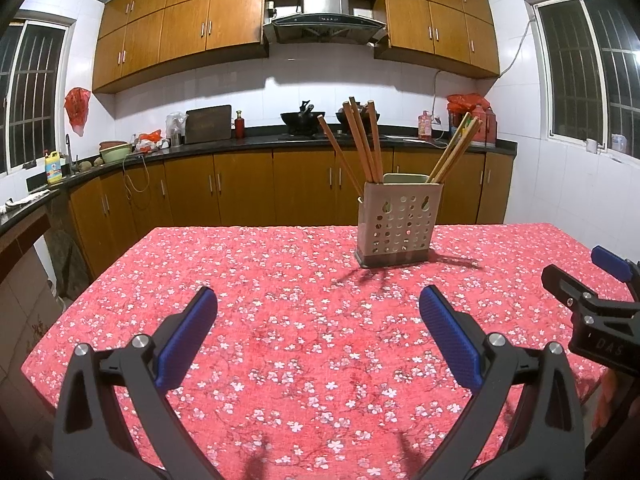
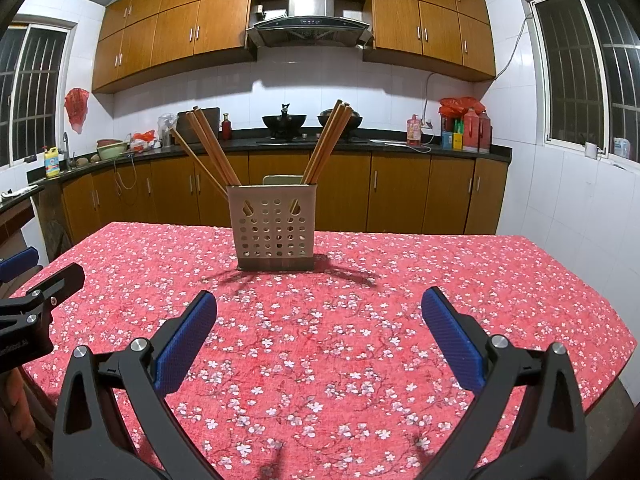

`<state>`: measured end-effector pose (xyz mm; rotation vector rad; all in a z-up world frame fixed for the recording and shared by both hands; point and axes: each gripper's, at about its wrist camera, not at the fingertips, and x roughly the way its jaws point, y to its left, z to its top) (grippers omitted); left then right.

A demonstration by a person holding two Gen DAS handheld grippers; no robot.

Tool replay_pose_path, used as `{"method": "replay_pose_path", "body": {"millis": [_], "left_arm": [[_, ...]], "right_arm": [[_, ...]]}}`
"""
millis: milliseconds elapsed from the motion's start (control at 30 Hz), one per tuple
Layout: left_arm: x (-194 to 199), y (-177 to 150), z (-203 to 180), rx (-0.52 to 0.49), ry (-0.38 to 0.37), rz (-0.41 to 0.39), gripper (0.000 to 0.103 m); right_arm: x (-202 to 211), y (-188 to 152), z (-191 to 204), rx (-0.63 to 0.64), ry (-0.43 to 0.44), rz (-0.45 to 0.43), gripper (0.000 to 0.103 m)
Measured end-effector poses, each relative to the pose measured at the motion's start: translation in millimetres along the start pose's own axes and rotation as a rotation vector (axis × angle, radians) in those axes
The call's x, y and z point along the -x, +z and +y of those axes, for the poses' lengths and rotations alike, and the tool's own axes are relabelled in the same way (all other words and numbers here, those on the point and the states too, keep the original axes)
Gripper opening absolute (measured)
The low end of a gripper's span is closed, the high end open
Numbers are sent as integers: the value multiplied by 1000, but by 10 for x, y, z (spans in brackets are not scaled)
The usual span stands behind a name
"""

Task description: Organize utensils

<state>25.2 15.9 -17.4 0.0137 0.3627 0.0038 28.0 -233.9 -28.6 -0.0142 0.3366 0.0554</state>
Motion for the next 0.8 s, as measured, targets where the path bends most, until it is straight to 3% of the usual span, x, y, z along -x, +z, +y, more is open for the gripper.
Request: {"method": "replay_pose_path", "body": {"millis": [800], "left_arm": [[33, 21, 102, 5, 2, 9, 99]], "right_arm": [[4, -17, -4, -3, 0, 1, 101]]}}
